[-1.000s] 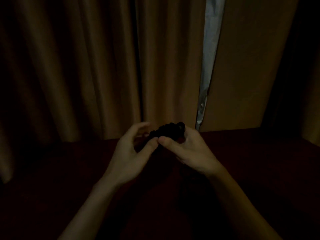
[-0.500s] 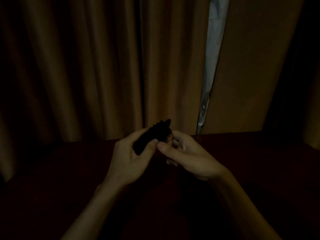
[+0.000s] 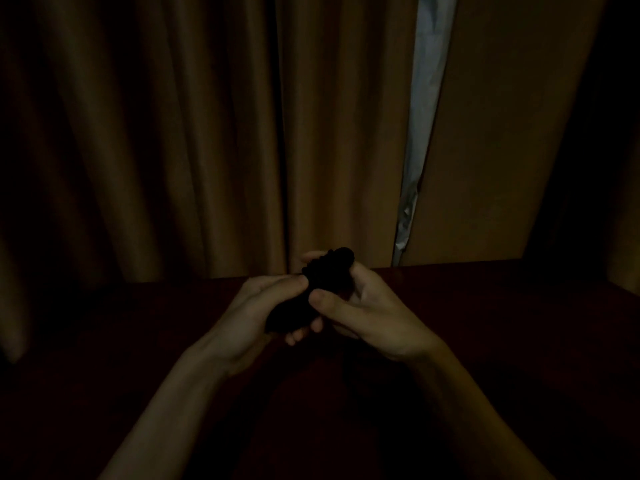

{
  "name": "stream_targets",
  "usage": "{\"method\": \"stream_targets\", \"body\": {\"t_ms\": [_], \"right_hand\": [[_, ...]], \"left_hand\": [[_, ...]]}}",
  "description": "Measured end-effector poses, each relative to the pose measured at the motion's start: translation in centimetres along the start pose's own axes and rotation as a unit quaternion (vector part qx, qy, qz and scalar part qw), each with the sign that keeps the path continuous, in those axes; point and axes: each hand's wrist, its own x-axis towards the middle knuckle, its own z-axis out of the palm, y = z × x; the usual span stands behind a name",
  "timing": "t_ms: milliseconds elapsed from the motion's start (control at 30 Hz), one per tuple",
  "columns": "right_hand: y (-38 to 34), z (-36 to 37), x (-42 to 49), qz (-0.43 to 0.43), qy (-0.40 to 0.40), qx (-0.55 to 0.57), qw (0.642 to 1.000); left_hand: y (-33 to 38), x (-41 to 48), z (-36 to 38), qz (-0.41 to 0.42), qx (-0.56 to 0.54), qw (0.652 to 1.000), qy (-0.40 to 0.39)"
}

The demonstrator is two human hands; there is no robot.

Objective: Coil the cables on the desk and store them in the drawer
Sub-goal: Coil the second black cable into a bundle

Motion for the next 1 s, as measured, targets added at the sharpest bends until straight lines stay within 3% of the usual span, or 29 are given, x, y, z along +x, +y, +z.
{"method": "stream_targets", "body": {"t_ms": [100, 233, 333, 467, 567, 667, 800, 900, 1000], "right_hand": [[-0.1, 0.4, -0.1, -0.020, 0.031, 0.011, 0.999], [0.6, 0.6, 0.6, 0.004, 0.159, -0.062, 0.985], [0.7, 0.7, 0.9, 0.001, 0.211, -0.060, 0.976], [0.5, 0.8, 0.8, 0.018, 0.197, -0.028, 0.980], [0.6, 0.4, 0.8, 0.052, 0.148, -0.042, 0.987], [0.2, 0.4, 1.0, 0.108, 0.098, -0.069, 0.987], [0.4, 0.0, 0.8, 0.095, 0.069, -0.116, 0.986], [0.7, 0.1, 0.7, 0.039, 0.099, -0.090, 0.990], [0.9, -0.2, 0.6, 0.005, 0.117, -0.034, 0.993]], "left_hand": [[0.1, 0.0, 0.2, -0.010, 0.054, 0.998, 0.022], [-0.5, 0.2, 0.2, 0.101, 0.260, 0.949, 0.147], [-0.7, 0.1, 1.2, 0.171, 0.317, 0.925, 0.119], [-1.4, 0.3, 2.6, 0.282, 0.403, 0.862, 0.124], [-1.9, 0.5, 2.6, 0.295, 0.435, 0.838, 0.146], [-2.0, 0.5, 2.1, 0.278, 0.399, 0.850, 0.202], [-1.5, 0.5, 1.7, 0.174, 0.266, 0.904, 0.285], [-0.9, 0.8, 2.0, 0.134, 0.148, 0.944, 0.262], [-0.1, 0.6, 2.2, 0.072, 0.037, 0.980, 0.184]]}}
